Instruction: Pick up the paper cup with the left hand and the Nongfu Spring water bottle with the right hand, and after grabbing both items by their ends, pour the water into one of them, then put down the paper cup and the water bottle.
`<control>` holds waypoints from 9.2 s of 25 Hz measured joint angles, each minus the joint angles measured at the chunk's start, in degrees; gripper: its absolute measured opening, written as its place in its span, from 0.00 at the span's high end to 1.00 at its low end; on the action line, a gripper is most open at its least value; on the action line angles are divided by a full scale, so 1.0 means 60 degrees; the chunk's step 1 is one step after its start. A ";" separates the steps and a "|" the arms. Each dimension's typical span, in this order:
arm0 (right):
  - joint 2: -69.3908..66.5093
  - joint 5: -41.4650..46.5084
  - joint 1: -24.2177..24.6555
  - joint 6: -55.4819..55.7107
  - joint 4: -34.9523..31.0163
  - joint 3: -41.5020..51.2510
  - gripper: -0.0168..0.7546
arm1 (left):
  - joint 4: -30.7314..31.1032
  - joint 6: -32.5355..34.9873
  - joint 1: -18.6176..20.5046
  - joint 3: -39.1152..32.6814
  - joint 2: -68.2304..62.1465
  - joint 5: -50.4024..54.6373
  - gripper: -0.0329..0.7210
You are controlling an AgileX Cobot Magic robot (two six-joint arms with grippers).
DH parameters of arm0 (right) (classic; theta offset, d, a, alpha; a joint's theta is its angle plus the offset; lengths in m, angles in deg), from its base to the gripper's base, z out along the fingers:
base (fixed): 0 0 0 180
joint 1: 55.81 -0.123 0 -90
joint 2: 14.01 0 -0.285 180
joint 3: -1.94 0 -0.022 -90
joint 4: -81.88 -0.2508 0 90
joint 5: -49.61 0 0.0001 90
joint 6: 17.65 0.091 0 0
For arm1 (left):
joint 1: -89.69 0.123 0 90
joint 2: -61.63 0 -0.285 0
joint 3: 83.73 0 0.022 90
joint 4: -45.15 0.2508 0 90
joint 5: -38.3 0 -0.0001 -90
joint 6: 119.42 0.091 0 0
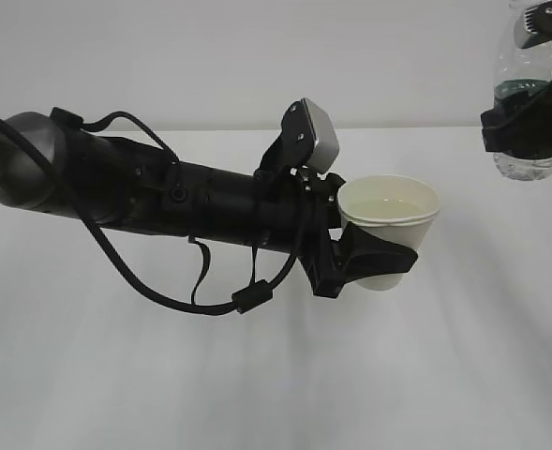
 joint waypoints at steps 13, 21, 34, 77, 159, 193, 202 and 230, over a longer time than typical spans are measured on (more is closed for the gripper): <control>-0.1300 -0.0553 0.0000 -0.0012 0.0000 -0.0859 0.46 | 0.0000 0.0000 0.0000 0.0000 0.0000 0.0000 0.38; -0.1803 -0.1380 0.0000 -0.0694 0.0034 -0.1524 0.47 | -0.0015 0.0000 0.0000 0.0000 0.0000 0.0042 0.38; -0.2062 -0.3222 0.0278 -0.5995 -0.3854 -0.1611 0.47 | -0.0015 0.0000 0.0000 0.0000 0.0000 0.0074 0.38; -0.4252 -0.5476 0.1143 -1.2647 -1.3926 -0.0080 0.49 | -0.0059 0.0000 -0.0073 0.0000 0.0000 0.0096 0.38; -0.1864 -0.8797 0.1143 -1.4115 -1.4745 0.3618 0.21 | -0.0656 0.0000 -0.0051 0.0000 0.0000 0.0379 0.38; 0.2288 -0.4685 0.1143 -1.3231 -1.3652 0.3823 0.21 | -0.1224 0.0210 0.3529 0.0000 -0.0017 0.0816 0.38; 0.2303 -0.4551 0.1143 -1.3207 -1.3635 0.3823 0.21 | -0.1224 0.0216 0.4301 0.0000 -0.0017 0.0871 0.38; 0.2303 -0.4017 0.1143 -1.3183 -1.3429 0.3823 0.21 | -0.1624 0.0551 0.5303 0.0000 -0.1269 0.1367 0.38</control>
